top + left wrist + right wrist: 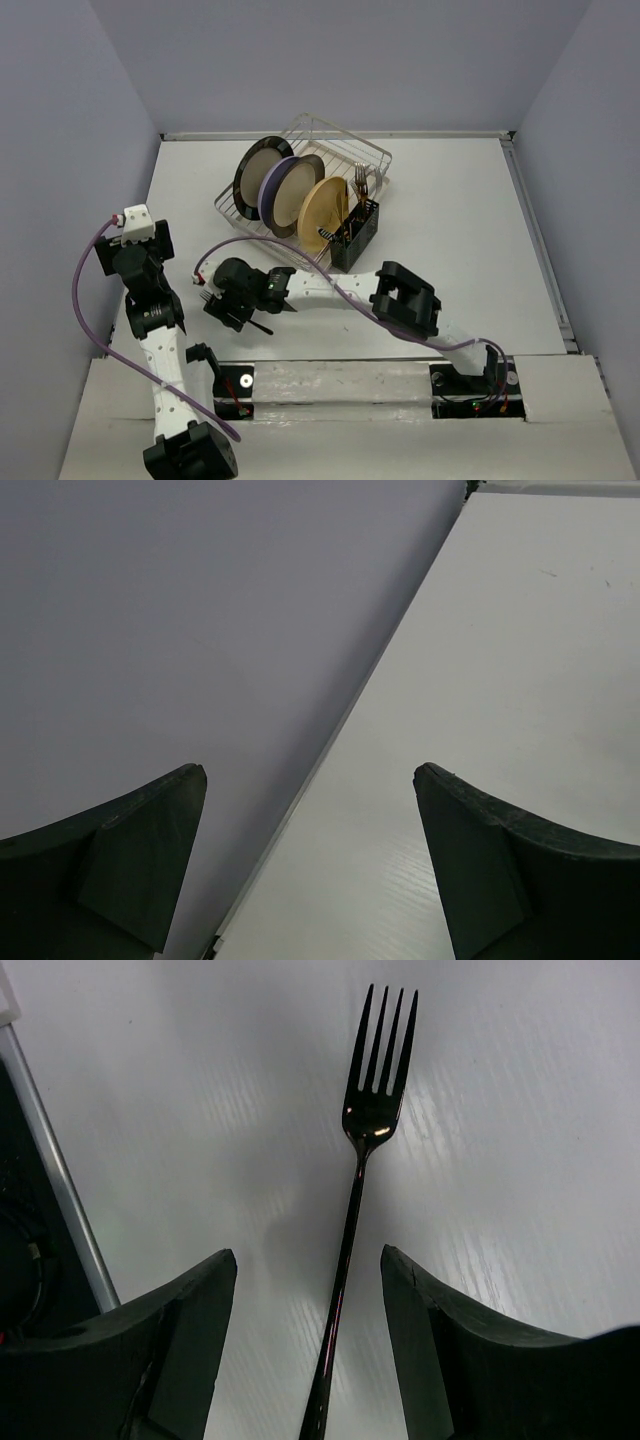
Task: Sort the eating utensils into containers
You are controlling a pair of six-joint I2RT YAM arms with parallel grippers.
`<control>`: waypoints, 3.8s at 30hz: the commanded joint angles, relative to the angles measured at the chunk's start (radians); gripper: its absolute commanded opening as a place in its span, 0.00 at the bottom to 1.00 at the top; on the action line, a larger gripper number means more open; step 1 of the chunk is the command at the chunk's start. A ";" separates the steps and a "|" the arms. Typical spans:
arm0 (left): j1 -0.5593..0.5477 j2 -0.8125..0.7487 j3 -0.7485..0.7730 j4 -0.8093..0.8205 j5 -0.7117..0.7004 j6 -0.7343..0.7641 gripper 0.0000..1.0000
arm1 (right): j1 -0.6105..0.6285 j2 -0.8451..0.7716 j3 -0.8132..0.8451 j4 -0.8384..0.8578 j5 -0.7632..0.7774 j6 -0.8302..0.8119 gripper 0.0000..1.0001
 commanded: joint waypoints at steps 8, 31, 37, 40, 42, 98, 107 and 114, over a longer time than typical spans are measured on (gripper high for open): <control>0.004 -0.030 0.010 0.041 0.038 -0.005 0.99 | 0.003 0.179 0.243 -0.212 0.141 0.103 0.56; 0.004 -0.039 0.010 0.047 0.020 -0.009 0.99 | 0.032 -0.319 -0.228 0.293 0.154 0.065 0.00; 0.004 -0.045 0.010 0.057 0.005 -0.013 0.99 | 0.022 -0.560 -0.343 0.494 0.224 0.021 0.00; 0.004 -0.048 0.009 0.057 0.009 -0.012 0.99 | -0.011 -0.653 -0.430 0.659 0.278 -0.018 0.00; 0.004 -0.048 0.009 0.057 0.011 -0.012 0.99 | -0.047 -0.767 -0.547 0.783 0.327 -0.065 0.00; 0.004 -0.037 -0.014 0.054 0.092 0.007 0.99 | -0.518 -0.850 -1.271 1.570 0.444 -0.156 0.68; 0.004 -0.037 -0.045 0.058 0.173 0.028 0.99 | -0.573 -1.081 -0.871 0.538 0.631 -0.109 0.94; 0.004 -0.031 -0.077 0.100 0.293 0.028 0.99 | -1.184 -1.074 -0.732 0.081 0.140 0.267 1.00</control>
